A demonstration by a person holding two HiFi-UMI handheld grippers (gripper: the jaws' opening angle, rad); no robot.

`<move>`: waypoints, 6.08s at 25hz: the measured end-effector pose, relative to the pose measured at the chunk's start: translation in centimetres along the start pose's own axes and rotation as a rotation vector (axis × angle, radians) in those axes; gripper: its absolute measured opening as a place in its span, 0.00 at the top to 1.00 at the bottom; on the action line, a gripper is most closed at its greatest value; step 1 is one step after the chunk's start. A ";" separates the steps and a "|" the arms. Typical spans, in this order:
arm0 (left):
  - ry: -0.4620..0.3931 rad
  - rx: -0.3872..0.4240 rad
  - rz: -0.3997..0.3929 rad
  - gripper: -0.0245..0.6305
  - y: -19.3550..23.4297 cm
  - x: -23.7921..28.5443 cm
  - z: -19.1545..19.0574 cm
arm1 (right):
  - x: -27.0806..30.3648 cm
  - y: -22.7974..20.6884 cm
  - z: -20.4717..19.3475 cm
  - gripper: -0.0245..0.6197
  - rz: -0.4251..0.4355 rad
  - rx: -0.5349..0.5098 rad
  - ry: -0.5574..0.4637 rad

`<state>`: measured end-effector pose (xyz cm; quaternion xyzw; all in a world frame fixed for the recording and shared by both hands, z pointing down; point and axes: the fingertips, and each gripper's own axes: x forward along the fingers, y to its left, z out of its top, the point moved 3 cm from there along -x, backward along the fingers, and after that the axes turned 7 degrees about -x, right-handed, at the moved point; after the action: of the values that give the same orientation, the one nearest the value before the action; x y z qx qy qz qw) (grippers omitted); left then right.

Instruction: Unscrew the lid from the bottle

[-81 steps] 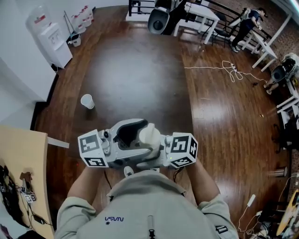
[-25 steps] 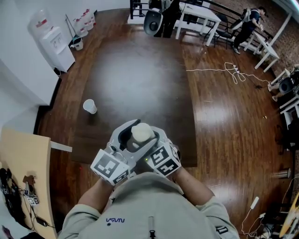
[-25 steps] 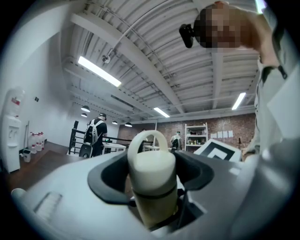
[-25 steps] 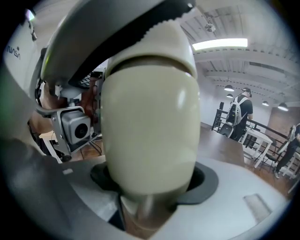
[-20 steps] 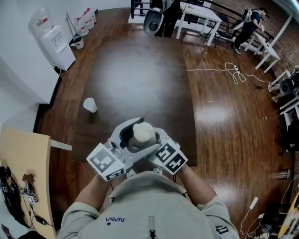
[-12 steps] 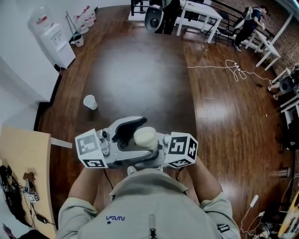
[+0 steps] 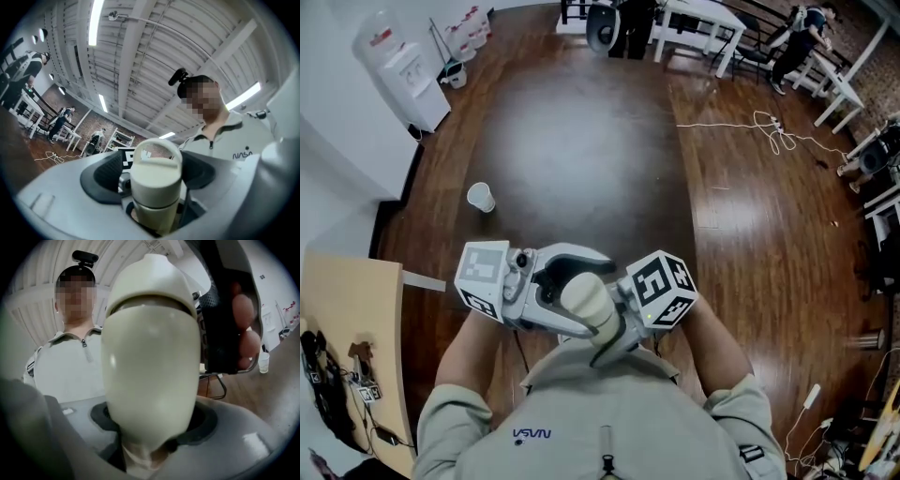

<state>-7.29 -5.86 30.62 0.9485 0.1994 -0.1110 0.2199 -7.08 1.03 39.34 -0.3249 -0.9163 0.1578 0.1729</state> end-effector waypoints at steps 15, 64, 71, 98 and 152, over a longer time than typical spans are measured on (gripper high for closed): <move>0.014 0.078 0.233 0.50 2.3 -0.5 -0.2 | -2.2 -3.9 -1.0 0.50 -0.323 -0.023 0.052; 0.346 0.124 1.241 0.50 17.1 -15.9 -22.2 | -11.3 -17.0 -16.6 0.50 -1.450 0.093 -0.072; 0.418 0.116 1.254 0.50 18.5 -17.0 -24.0 | -11.2 -18.4 -18.6 0.50 -1.465 0.129 -0.035; 0.656 -0.041 1.212 0.48 19.7 -18.5 -29.2 | -9.5 -17.6 -21.2 0.50 -1.445 0.129 0.041; -0.138 0.180 1.510 0.96 -1.0 4.8 -17.8 | -9.5 4.2 -11.2 0.96 -1.162 -0.174 -0.276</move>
<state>-1.28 4.77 44.44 0.8326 -0.5272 -0.0052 0.1698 6.82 -0.04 45.60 0.2393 -0.9674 0.0029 0.0831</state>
